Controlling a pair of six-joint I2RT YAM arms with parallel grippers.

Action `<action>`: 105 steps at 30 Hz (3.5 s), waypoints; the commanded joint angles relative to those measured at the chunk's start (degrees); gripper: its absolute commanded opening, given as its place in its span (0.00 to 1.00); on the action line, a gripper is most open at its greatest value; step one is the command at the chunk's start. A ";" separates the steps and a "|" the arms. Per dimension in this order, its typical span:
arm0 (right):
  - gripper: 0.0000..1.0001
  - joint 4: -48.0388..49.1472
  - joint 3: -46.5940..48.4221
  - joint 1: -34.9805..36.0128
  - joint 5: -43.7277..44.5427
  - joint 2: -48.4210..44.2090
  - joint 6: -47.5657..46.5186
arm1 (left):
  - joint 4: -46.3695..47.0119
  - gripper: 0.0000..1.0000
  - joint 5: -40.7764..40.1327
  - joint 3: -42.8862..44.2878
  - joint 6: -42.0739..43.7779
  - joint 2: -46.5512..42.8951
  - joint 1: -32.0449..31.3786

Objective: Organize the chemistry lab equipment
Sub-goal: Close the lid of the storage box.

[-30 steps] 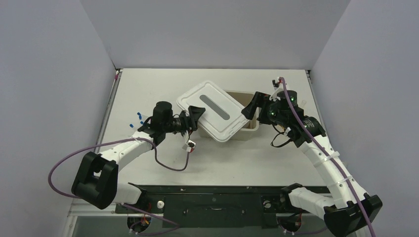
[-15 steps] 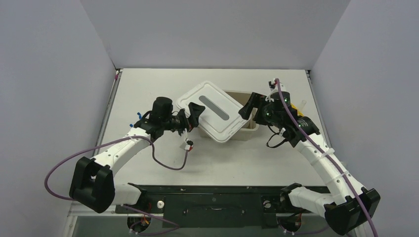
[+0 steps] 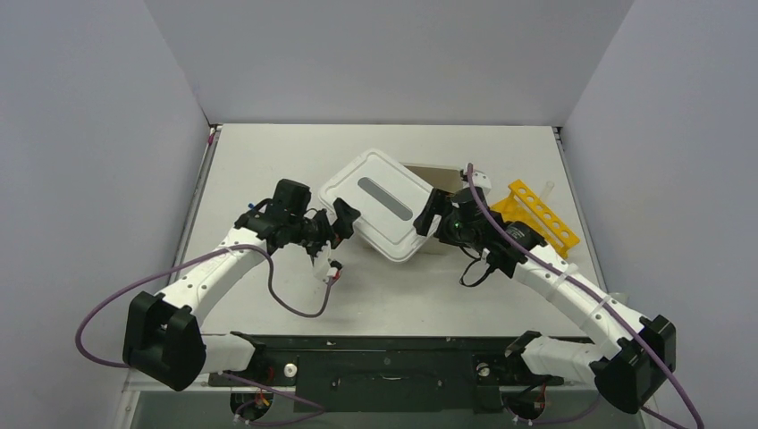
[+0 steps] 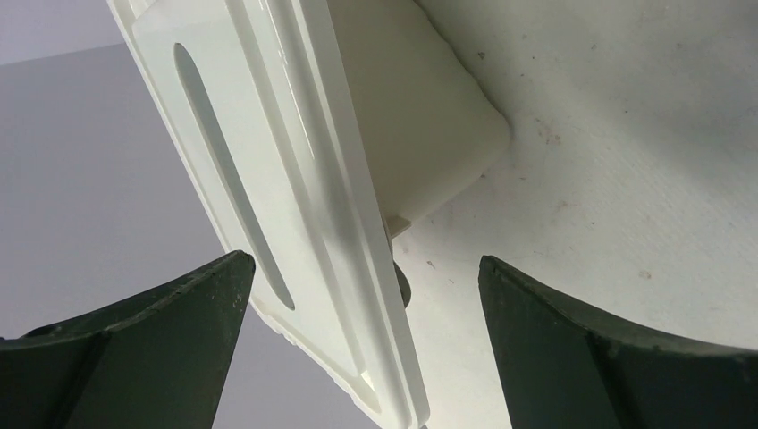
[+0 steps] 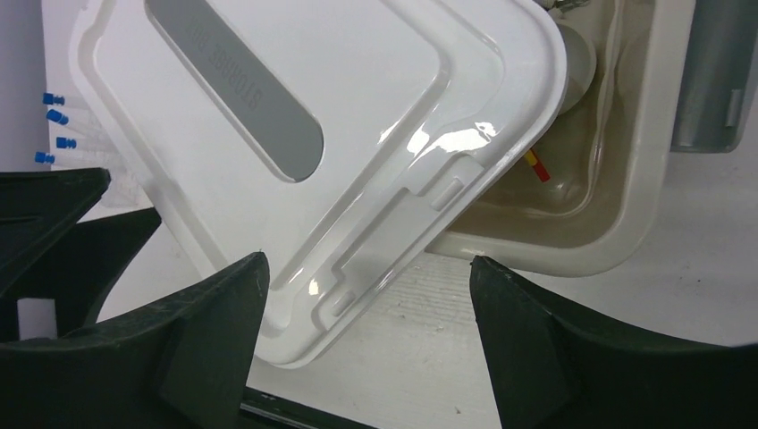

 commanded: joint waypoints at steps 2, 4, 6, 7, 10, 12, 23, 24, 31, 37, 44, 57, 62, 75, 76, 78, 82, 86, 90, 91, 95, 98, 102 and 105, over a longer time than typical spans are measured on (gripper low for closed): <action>0.78 1.38 3.57 1.78 8.03 3.85 -0.49 | -5.99 0.97 0.84 3.97 -0.18 -0.93 0.12; 0.77 0.53 4.87 2.39 9.73 5.41 -1.85 | -5.47 0.97 1.14 4.91 -5.30 -1.44 0.12; 0.75 -0.58 5.81 3.17 11.36 6.79 -2.59 | -4.12 0.96 1.55 8.06 -14.48 -2.00 0.12; 0.74 -0.80 6.31 3.33 12.09 7.47 -2.79 | -3.92 0.97 1.66 9.22 -21.93 -1.99 0.21; 0.72 -1.46 6.96 4.01 13.45 8.04 -3.52 | -4.17 0.97 1.77 15.81 -39.50 -0.65 1.50; 0.70 -1.87 7.59 4.22 14.33 8.30 -3.95 | -3.86 0.97 2.21 20.22 -51.06 1.24 3.39; 0.61 -4.26 9.91 4.06 18.15 11.40 -7.16 | -3.25 0.95 -4.44 35.56 -89.83 16.49 13.70; 0.61 -4.26 9.83 3.95 18.14 11.52 -7.14 | -2.65 0.93 -5.97 34.97 -90.77 16.57 13.73; 0.61 -3.92 9.37 2.75 18.09 11.98 -7.11 | 0.75 0.83 -8.77 31.69 -96.78 18.68 13.74; 0.62 -2.48 8.82 0.03 15.99 12.36 -7.41 | 1.73 0.77 -7.21 30.67 -99.61 21.21 13.82; 0.61 -1.84 9.30 -1.85 14.94 13.08 -8.84 | 0.50 0.73 -5.78 31.83 -105.43 24.87 13.79; 0.48 -1.17 9.76 -6.36 13.75 14.65 -11.42 | 0.51 0.60 -1.35 29.54 -109.61 22.72 12.36; 0.45 -0.93 10.39 -9.18 13.35 14.84 -12.58 | 0.63 0.59 -0.27 28.24 -110.83 21.66 11.49; 0.43 -0.37 13.30 -14.04 12.28 18.36 -16.49 | 0.79 0.59 1.74 25.37 -112.06 17.63 8.34; 0.43 -0.21 13.39 -14.49 12.19 18.52 -16.68 | 0.77 0.59 1.81 25.34 -112.09 17.40 7.89; 0.43 0.05 13.55 -15.04 11.99 19.02 -16.91 | 0.87 0.60 1.97 25.37 -112.39 16.61 7.19; 0.42 0.53 13.78 -15.83 11.64 20.03 -17.31 | 0.78 0.60 2.60 25.77 -113.59 16.39 6.44; 0.42 0.93 14.32 -16.63 11.43 21.12 -17.70 | 0.71 0.60 2.89 25.73 -113.92 16.32 6.22; 0.42 1.45 15.49 -17.56 10.67 22.68 -18.08 | 0.85 0.60 3.14 25.13 -114.01 16.21 5.96; 0.42 1.63 16.00 -17.62 10.60 23.05 -18.20 | 1.07 0.60 3.12 24.81 -114.07 16.16 5.75; 0.40 2.18 17.36 -18.41 10.04 25.20 -17.99 | 1.33 0.60 3.26 24.10 -114.56 15.87 5.13; 0.39 2.88 17.90 -19.19 9.45 26.61 -17.73 | 1.57 0.60 3.20 23.85 -114.79 15.63 4.63; 0.37 3.68 19.16 -19.83 8.85 28.55 -17.53 | 2.14 0.60 3.70 23.99 -115.71 14.96 4.05; 0.37 3.93 20.26 -20.04 8.59 30.01 -17.48 | 2.27 0.60 3.96 23.92 -116.03 14.44 3.79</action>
